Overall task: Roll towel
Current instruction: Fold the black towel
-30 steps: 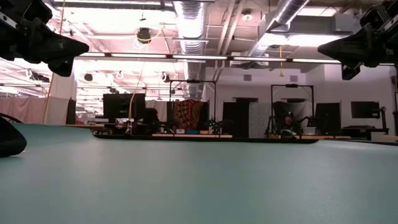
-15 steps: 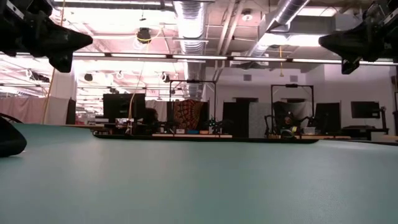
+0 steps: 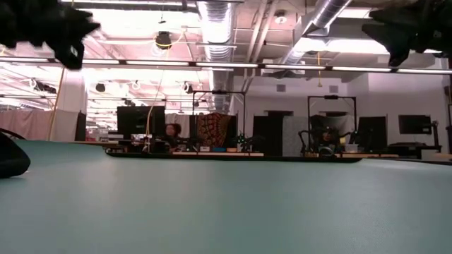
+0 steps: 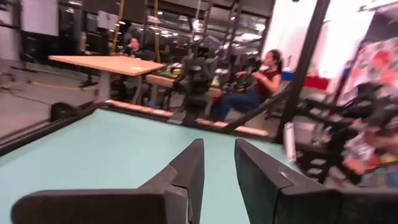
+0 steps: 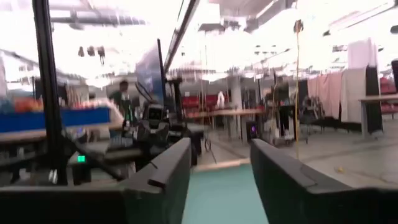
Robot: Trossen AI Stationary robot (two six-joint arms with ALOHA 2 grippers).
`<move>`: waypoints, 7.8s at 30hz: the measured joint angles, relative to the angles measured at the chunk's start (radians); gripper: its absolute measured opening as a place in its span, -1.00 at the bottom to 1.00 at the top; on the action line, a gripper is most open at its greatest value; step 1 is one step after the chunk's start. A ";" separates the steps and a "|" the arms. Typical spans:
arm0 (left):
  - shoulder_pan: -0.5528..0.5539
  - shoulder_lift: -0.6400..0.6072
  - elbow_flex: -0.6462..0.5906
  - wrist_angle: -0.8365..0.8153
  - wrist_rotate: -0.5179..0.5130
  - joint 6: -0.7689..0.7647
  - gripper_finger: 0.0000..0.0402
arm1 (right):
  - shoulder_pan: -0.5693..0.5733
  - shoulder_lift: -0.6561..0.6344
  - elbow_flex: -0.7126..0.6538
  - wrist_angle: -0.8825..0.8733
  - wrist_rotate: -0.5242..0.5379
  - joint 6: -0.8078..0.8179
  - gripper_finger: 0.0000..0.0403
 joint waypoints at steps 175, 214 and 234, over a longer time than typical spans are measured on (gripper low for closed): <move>0.308 1.276 1.252 -0.940 0.220 0.183 -1.00 | -0.131 1.249 0.511 0.178 -0.054 -0.053 0.32; 0.316 1.368 1.252 -1.057 0.573 0.303 -1.00 | -0.460 1.952 1.219 -0.226 -1.033 -0.389 0.22; 0.320 1.368 1.252 -1.169 0.375 0.417 -1.00 | -0.436 1.759 1.253 -0.452 -0.524 -0.429 -0.98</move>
